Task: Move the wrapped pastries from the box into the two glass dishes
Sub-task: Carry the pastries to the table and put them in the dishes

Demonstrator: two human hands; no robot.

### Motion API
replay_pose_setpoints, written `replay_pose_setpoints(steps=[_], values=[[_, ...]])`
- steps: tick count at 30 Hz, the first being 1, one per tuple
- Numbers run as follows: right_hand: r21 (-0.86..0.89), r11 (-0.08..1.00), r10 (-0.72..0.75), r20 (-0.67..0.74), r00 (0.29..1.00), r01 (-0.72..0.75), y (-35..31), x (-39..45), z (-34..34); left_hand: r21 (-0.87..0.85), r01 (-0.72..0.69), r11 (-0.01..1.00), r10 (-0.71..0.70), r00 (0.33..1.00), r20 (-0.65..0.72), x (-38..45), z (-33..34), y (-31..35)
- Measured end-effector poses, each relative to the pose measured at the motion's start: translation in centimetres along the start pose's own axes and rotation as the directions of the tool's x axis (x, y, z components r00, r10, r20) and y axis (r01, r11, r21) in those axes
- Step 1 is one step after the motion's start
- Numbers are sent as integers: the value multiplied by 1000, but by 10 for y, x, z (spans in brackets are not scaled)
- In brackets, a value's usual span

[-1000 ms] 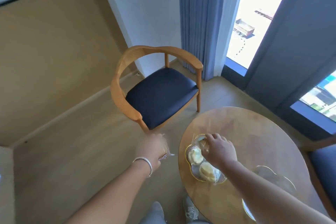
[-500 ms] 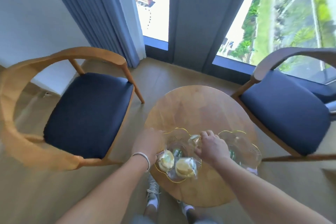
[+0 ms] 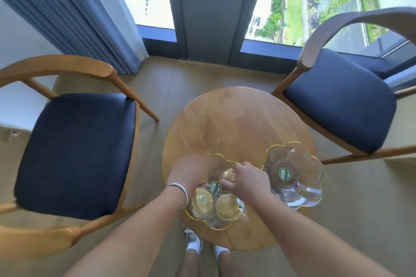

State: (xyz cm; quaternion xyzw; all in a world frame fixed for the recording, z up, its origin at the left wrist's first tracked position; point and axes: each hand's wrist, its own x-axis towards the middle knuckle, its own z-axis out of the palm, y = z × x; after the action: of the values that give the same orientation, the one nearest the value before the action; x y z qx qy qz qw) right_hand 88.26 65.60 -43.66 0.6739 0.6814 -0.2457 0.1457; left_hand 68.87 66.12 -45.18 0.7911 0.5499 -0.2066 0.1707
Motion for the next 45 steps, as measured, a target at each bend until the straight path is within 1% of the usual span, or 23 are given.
replay_pose_setpoints(steps=[5, 8, 11, 13, 15, 18, 21, 23, 24, 28, 30, 33, 35, 37, 41, 43, 45], values=[[-15, 1000, 15, 22, 1000, -15, 1, 14, 11, 40, -102, 994, 102, 995, -9, 20, -1, 4], [-41, 999, -3, 24, 1000, 4, 2, 23, 19, 69, -163, 984, 165, 986, -20, 30, 4, 12], [-35, 999, -4, 15, 1000, 5, 3, 30, 24, 76, -184, 980, 188, 981, -46, 39, 13, 20], [-10, 1000, -11, -19, 1000, 11, 6, 31, 25, 66, -175, 982, 180, 982, -64, 42, 16, 19], [-2, 999, -34, -64, 997, 34, 10, 30, 24, 53, -160, 986, 163, 985, -53, 40, 17, 12], [24, 998, -52, -97, 994, 55, 15, 26, 21, -75, -92, 993, 89, 995, -38, 33, 17, 2], [55, 991, -118, -64, 991, 122, 19, 22, 19, -223, -32, 974, 22, 999, -48, 28, 17, -4], [47, 986, -158, -10, 987, 158, 21, 21, 18, -257, -22, 966, 10, 999, -48, 26, 17, -6], [51, 987, -154, 4, 988, 154, 22, 21, 19, -261, -18, 965, 6, 999, -50, 27, 16, -7], [132, 990, -52, -28, 998, 56, 25, 24, 19, -254, 3, 967, -18, 998, -56, 28, 11, -1], [231, 973, 25, -40, 999, -15, 28, 25, 19, -238, 12, 971, -25, 998, -52, 29, 9, 1], [407, 896, 204, -18, 979, -179, 31, 26, 17, -215, 12, 977, -23, 999, -48, 28, 8, 2], [467, 848, 282, 4, 960, -251, 32, 27, 18, -205, 5, 979, -15, 999, -47, 28, 8, 3], [454, 849, 289, 29, 957, -270, 30, 28, 20, -205, 0, 979, -11, 999, -52, 29, 10, 5], [307, 922, 216, 100, 971, -237, 24, 29, 31, -241, 3, 971, -15, 999, -47, 33, 17, 10], [268, 937, 202, 102, 974, -223, 22, 27, 36, -236, 3, 972, -17, 998, -55, 35, 21, 12], [255, 946, 190, 74, 979, -203, 22, 24, 40, -218, -6, 976, -10, 997, -73, 36, 23, 13]])
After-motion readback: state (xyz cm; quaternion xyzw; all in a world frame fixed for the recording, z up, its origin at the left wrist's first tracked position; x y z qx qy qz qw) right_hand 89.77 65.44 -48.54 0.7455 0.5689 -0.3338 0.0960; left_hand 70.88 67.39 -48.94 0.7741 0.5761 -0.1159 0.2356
